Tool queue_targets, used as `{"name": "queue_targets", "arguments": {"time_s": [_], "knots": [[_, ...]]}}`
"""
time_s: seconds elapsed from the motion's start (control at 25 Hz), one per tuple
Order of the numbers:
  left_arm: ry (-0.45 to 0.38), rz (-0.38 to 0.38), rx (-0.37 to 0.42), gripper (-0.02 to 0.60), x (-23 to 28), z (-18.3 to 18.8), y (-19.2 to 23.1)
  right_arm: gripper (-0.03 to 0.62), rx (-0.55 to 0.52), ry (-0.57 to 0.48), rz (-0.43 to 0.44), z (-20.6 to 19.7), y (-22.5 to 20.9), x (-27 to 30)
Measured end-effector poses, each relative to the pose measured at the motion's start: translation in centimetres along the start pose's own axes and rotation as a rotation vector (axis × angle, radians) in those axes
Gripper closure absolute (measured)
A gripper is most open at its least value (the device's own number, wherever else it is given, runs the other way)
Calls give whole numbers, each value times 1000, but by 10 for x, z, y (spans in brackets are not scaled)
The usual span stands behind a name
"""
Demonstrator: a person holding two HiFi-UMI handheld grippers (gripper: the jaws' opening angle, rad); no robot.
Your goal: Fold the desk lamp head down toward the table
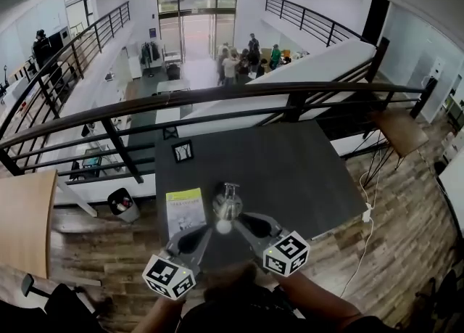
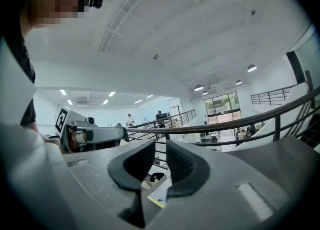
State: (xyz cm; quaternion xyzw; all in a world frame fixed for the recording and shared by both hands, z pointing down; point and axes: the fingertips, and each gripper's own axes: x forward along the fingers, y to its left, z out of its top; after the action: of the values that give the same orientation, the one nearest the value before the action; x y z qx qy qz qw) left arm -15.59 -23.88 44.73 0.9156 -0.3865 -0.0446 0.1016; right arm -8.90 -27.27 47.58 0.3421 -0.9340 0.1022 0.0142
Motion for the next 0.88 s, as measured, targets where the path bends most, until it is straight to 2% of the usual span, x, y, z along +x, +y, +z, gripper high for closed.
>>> {"name": "queue_targets", "arguments": {"time_s": [0.12,0.28,0.48,0.72,0.88], "knots": [[13,-7,2,580,8,-5,5,501,8,26,-4,-2,-14,11],[23,19,-26,580,16,-11,20,412,39,100,6,-15,-30,30],[40,43,-49,580,29,-16,38,369,66,180,42,-34,-42,52],[59,70,-73,580,39,-26,53,358,71,247,96,-54,-41,64],[62,78,-84,580,44,-29,59,359,74,255,124,-62,-39,64]]}}
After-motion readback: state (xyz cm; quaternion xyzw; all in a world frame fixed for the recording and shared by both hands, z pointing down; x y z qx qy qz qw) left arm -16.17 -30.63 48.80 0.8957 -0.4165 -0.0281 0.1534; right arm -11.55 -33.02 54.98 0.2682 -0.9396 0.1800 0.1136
